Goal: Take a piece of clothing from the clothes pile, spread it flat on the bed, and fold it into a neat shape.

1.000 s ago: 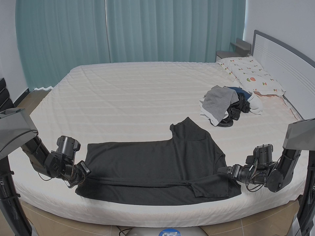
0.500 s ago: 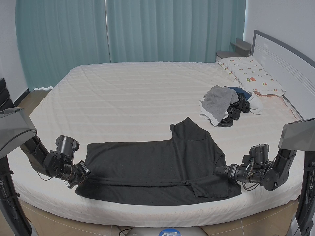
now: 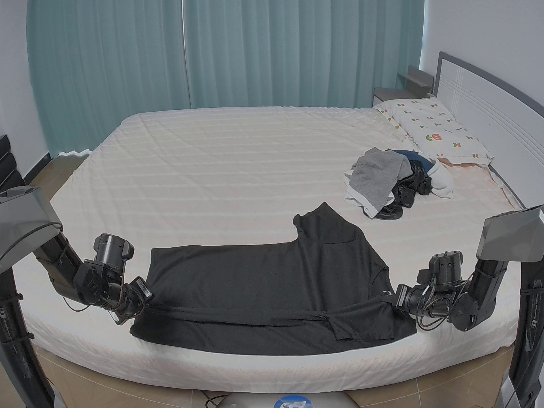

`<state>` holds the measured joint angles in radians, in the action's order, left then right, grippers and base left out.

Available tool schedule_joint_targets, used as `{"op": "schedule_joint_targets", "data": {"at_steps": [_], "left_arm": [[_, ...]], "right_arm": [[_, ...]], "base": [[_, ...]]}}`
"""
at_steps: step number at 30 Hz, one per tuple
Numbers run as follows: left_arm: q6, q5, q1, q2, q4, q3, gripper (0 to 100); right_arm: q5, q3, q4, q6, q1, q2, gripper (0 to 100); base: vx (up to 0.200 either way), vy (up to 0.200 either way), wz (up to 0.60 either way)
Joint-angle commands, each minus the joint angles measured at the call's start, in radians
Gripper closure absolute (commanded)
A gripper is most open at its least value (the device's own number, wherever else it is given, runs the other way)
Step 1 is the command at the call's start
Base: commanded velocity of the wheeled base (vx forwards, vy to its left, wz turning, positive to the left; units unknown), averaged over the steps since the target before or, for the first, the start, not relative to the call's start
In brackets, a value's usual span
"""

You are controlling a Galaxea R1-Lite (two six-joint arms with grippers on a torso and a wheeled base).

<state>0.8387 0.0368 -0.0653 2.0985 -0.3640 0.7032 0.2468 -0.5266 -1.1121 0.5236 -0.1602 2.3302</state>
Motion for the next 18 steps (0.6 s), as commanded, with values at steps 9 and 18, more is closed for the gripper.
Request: {"op": "schedule_joint_targets", "data": {"at_steps": [9, 18], "left_arm": [[0.008, -0.069, 0.042, 0.003, 0.112, 0.078, 100], [0.077, -0.143, 0.071, 0.032, 0.116, 0.113, 100]], "right_arm": [[-0.001, -0.018, -0.057, 0.007, 0.001, -0.002, 100], [-0.023, -0.049, -0.057, 0.009, -0.004, 0.023, 100]], "base": [[0.000, 0.000, 0.00], [0.000, 0.000, 0.00]]}}
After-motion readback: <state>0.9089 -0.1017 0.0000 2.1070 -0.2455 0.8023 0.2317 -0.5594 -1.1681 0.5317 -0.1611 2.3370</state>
